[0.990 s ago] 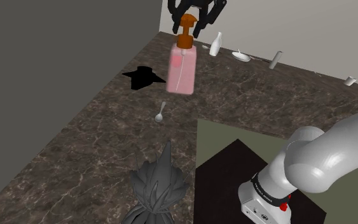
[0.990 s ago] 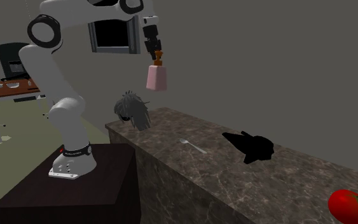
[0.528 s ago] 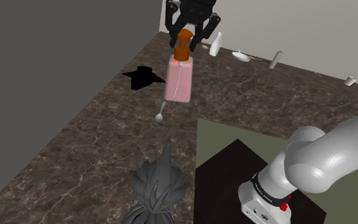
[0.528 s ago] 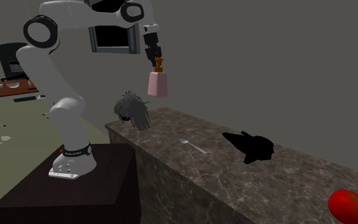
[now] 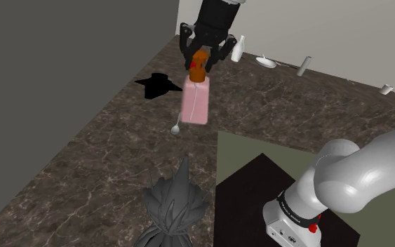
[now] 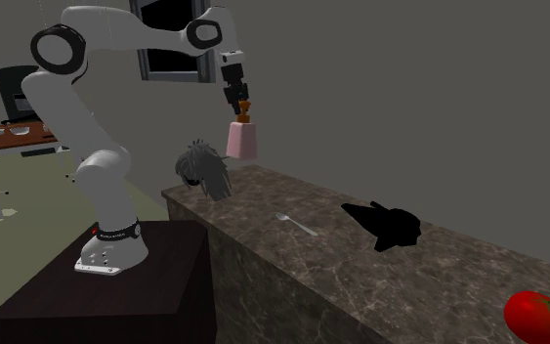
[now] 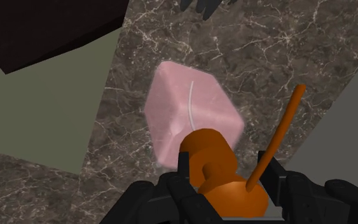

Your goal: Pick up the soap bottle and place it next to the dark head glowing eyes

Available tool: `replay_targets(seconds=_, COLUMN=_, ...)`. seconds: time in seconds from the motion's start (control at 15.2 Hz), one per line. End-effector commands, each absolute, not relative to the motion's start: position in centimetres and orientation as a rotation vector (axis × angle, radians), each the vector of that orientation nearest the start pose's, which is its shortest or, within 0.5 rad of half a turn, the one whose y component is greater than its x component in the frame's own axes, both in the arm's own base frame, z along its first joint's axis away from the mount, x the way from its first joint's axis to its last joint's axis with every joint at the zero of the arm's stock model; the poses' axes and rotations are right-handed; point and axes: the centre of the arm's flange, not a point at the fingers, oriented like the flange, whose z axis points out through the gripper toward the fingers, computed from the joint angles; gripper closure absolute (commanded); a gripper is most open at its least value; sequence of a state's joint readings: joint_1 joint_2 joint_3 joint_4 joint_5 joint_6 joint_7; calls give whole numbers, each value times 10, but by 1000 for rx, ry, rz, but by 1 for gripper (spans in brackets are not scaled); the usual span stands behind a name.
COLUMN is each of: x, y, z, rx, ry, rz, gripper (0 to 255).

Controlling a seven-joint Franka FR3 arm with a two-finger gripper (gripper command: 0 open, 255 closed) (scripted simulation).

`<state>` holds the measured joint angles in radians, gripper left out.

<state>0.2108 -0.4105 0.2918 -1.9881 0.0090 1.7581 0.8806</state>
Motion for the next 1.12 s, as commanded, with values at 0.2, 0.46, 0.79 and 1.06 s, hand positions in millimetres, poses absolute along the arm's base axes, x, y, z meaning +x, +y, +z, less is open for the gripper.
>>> replay_targets(seconds=0.2, x=378, y=237, z=611, rx=-3046, ry=605, rz=-304, gripper=255)
replay_targets(seconds=0.46, x=378, y=237, z=590, rx=-3046, ry=605, rz=-304, gripper=255)
replay_targets(seconds=0.79, x=378, y=237, z=564, rx=-3046, ry=605, rz=-304, gripper=255)
replay_targets(seconds=1.06, x=378, y=237, z=543, rx=-3046, ry=605, rz=-304, gripper=255)
